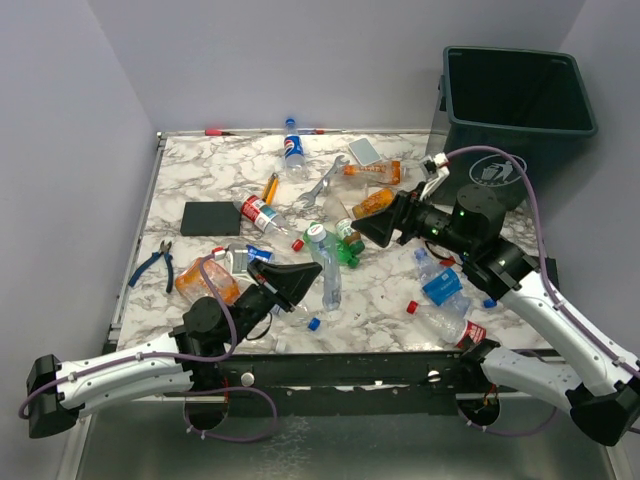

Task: Put the plastic bottles in the bin
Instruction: Place the plastic bottle in the trash bin.

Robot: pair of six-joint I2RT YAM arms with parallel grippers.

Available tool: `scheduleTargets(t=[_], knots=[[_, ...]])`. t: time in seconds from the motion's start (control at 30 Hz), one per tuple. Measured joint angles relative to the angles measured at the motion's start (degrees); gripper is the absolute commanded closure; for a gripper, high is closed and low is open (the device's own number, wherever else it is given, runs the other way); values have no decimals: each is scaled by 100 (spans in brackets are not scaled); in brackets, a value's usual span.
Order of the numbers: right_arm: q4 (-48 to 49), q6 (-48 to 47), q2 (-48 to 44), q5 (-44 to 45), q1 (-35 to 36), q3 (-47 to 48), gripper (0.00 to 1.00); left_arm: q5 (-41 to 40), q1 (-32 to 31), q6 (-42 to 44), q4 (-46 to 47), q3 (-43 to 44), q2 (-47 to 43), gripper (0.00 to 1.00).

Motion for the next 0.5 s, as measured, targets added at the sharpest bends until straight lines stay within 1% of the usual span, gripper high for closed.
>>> scheduleTargets(t=[0.13,0.5], knots=[[205,181,31,-105,157,-223,15,-33,0,13,-79,0,-48,100],[940,262,481,-90,905,-208,16,-31,0,52,-162,0,-46,100]])
